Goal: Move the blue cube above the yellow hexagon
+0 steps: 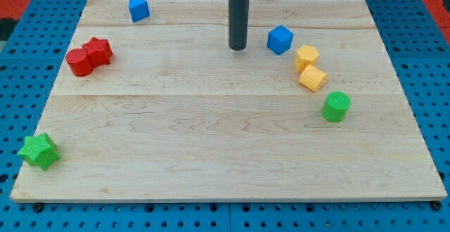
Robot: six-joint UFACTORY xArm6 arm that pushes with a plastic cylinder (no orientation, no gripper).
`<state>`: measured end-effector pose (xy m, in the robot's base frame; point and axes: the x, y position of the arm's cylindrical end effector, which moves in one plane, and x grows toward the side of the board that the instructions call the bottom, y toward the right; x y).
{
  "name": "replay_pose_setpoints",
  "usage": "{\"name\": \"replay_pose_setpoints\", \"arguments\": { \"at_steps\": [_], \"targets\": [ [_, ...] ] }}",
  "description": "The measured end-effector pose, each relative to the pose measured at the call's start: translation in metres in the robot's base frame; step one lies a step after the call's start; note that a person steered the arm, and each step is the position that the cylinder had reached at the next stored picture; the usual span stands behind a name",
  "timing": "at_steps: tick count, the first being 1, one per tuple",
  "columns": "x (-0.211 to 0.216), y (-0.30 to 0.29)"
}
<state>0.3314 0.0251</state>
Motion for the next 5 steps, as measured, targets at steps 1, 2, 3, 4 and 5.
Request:
{"name": "replay_pose_setpoints", "arguments": {
  "at_steps": [1,2,3,4,5],
  "targets": [
    [-0.005,0.034],
    [-0.02,0.064],
    [-0.025,0.077],
    [0.005,0.061],
    [0.049,0.061]
  ]
}}
